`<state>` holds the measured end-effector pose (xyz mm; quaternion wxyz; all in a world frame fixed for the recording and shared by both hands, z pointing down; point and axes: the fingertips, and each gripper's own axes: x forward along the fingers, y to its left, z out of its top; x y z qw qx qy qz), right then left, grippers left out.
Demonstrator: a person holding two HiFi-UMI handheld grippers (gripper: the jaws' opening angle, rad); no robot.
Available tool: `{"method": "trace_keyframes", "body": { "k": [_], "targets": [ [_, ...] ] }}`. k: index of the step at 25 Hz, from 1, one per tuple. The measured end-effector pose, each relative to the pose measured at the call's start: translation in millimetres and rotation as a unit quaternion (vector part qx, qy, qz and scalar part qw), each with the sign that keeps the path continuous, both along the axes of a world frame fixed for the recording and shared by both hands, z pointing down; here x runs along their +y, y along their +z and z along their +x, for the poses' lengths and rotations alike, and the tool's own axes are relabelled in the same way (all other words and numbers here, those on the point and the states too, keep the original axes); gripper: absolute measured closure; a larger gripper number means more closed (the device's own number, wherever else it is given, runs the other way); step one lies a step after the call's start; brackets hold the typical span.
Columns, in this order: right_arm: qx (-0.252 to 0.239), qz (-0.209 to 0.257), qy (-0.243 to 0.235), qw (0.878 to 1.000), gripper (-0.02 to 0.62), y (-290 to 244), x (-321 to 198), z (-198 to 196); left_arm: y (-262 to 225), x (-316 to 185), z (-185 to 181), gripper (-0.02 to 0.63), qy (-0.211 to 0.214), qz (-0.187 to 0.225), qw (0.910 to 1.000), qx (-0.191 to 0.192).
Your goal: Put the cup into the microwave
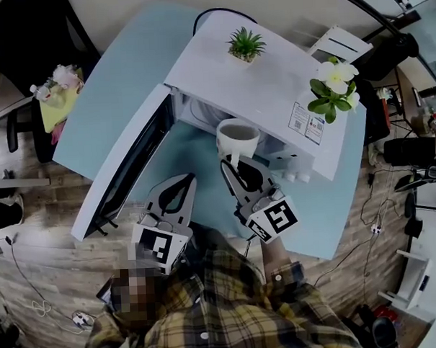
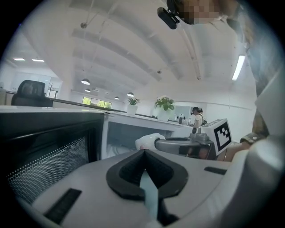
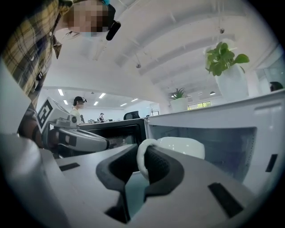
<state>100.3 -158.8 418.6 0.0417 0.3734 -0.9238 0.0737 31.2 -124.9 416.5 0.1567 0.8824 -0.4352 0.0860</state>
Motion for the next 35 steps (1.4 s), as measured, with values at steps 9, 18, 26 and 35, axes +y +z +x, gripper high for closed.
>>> {"method": "trace_keyframes", "body": {
  "k": [9,18,26,35],
  "targets": [
    [0.008,0.016,0.028,0.999,0.541,15,-25,-3,10,-1,5,0.615,0.012,-0.001,0.9999,0.002],
    [0.028,0.04,0.057,0.997,0.54,28,-48,-6,22,-1,2,0.615,0.016,-0.007,0.9999,0.001],
    [0.031,0.057,0.074,0.995,0.54,39,-67,-10,27,-6,5,0.615,0.023,-0.006,0.9997,0.001],
    [0.02,0.085,0.094,0.992,0.54,45,-89,-8,32,-6,1,0.615,0.022,0.002,0.9996,-0.016]
  ]
}}
